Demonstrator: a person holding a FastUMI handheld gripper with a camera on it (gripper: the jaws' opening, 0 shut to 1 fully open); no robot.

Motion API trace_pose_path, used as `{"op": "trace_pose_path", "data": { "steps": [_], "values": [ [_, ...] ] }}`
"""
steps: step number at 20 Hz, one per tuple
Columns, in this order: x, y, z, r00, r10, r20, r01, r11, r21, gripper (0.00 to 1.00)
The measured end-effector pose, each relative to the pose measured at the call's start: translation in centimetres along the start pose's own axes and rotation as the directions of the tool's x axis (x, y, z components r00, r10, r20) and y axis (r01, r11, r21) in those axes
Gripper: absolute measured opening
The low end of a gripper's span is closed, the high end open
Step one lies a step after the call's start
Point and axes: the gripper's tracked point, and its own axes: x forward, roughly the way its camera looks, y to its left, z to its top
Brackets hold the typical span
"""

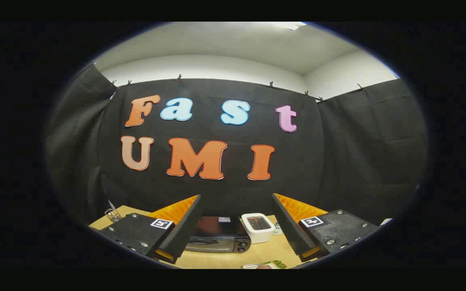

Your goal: Open the toaster oven, put the food inside, and close the toaster oven door.

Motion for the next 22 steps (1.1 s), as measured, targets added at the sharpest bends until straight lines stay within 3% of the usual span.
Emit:
{"op": "trace_pose_path", "data": {
  "steps": [22],
  "values": [
    [-0.55,0.41,0.31,1.000,0.020,-0.020,-0.020,0.999,0.033,0.99]
  ]
}}
